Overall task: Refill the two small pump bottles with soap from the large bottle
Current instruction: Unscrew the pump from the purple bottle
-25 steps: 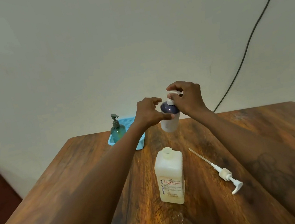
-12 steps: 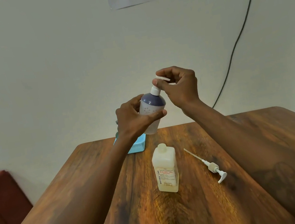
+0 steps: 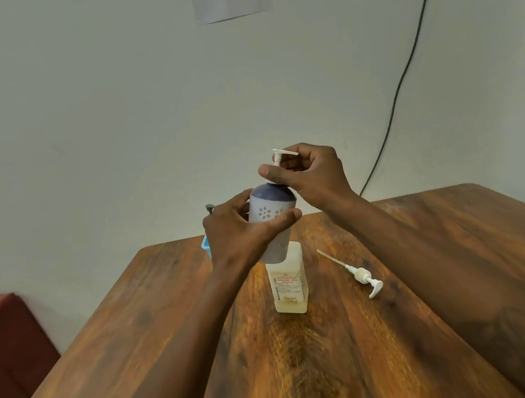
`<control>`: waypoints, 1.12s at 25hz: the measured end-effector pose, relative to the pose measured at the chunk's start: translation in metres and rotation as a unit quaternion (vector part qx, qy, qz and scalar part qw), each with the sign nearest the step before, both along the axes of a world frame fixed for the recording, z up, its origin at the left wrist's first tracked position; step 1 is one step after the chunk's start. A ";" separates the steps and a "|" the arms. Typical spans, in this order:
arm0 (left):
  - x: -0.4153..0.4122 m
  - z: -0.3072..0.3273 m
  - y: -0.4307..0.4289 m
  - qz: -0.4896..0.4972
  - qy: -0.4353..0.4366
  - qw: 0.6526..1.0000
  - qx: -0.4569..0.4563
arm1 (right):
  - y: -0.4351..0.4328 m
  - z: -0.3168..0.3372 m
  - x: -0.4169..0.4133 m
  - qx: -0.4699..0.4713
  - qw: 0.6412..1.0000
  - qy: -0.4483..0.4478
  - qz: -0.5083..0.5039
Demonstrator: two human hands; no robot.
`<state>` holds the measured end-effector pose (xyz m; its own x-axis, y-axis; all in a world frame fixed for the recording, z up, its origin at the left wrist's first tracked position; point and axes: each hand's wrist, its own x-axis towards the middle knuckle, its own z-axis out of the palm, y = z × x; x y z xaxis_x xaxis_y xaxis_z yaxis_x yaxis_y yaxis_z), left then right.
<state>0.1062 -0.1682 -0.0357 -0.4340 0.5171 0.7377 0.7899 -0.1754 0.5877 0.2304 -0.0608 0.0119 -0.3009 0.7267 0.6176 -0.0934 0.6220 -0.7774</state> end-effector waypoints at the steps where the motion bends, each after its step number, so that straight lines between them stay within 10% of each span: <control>1: 0.003 -0.002 -0.002 -0.001 -0.004 1.000 -0.005 | -0.003 -0.002 0.004 0.002 1.000 -0.010 -0.004; 10: 0.036 -0.014 -0.017 -0.100 -0.063 0.991 -0.059 | -0.011 -0.015 0.045 -0.013 0.995 -0.096 -0.013; 15: 0.039 -0.027 -0.025 -0.232 -0.198 0.944 -0.125 | -0.012 -0.026 0.075 -0.038 0.984 -0.101 0.145; 22: 0.050 -0.049 -0.021 -0.109 -0.086 0.986 -0.097 | -0.015 -0.042 0.074 0.002 0.986 -0.165 0.022; 28: 0.046 -0.059 -0.024 -0.118 -0.114 0.980 -0.114 | -0.004 -0.050 0.082 -0.149 0.957 -0.119 0.220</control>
<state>0.1526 -0.1926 -0.0949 -0.4218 0.7633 0.4894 0.5868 -0.1817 0.7891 0.3122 -0.0643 -0.0381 -0.7246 0.6301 0.2793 -0.0938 0.3113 -0.9457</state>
